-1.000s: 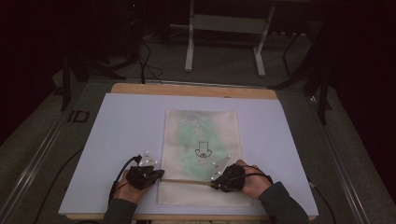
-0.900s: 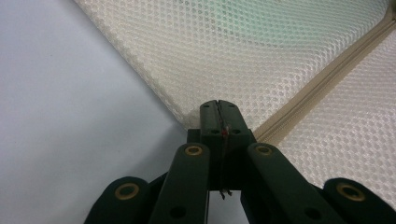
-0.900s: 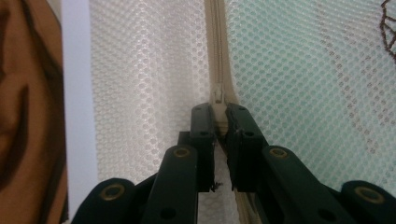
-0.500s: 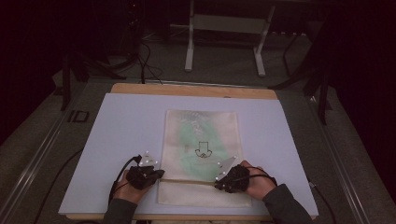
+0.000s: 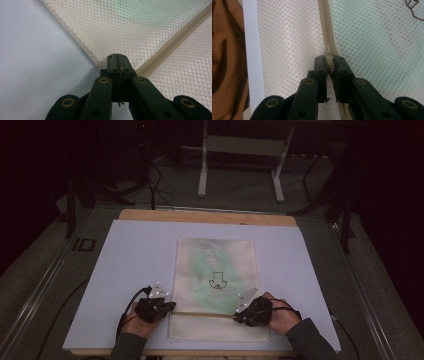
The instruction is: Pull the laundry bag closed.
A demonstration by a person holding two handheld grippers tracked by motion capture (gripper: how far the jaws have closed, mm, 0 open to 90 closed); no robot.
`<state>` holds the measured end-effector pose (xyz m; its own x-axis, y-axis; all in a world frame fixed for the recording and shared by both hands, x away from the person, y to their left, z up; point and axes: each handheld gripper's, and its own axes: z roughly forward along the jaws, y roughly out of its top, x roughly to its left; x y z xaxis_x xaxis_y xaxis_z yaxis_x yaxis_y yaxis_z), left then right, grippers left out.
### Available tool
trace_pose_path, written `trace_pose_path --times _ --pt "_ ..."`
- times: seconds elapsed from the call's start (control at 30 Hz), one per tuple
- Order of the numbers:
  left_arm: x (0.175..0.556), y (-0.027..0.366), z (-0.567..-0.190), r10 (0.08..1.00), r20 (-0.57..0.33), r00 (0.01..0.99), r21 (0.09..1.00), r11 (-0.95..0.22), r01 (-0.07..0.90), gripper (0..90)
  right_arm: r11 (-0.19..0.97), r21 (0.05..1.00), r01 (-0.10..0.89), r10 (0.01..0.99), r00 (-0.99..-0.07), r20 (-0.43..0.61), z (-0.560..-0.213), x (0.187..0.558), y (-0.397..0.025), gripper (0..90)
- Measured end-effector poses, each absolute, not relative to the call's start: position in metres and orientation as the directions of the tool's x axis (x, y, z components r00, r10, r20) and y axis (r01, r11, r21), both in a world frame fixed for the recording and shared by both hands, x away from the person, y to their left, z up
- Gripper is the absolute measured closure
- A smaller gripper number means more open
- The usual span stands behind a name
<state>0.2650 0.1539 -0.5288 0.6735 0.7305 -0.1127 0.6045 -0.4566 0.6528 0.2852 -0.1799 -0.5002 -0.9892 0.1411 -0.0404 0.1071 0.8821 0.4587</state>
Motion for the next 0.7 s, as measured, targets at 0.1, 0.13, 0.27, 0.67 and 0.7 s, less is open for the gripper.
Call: trace_pose_path --times 0.1,0.13,0.27,0.67,0.7 --pt "0.265 0.154 -0.529 0.730 -0.113 0.674 0.653 -0.456 0.604 89.6 0.883 0.456 0.113 0.148 -0.988 -0.042 -0.500 0.285 -0.183 82.4" --pt "0.265 0.154 -0.529 0.731 -0.113 0.673 0.653 -0.456 0.605 89.6 0.881 0.459 0.117 0.151 -0.988 -0.038 -0.500 0.285 -0.184 82.4" --pt "0.265 0.154 -0.529 0.730 -0.112 0.674 0.653 -0.457 0.604 89.6 0.879 0.460 0.123 0.159 -0.986 -0.040 -0.499 0.285 -0.189 82.4" --pt "0.265 0.154 -0.529 0.730 -0.115 0.673 0.654 -0.455 0.605 89.6 0.875 0.466 0.135 0.168 -0.985 -0.031 -0.498 0.286 -0.193 82.4" --pt "0.265 0.154 -0.529 0.730 -0.114 0.673 0.653 -0.456 0.605 89.6 0.876 0.463 0.138 0.173 -0.984 -0.032 -0.498 0.286 -0.196 82.4"
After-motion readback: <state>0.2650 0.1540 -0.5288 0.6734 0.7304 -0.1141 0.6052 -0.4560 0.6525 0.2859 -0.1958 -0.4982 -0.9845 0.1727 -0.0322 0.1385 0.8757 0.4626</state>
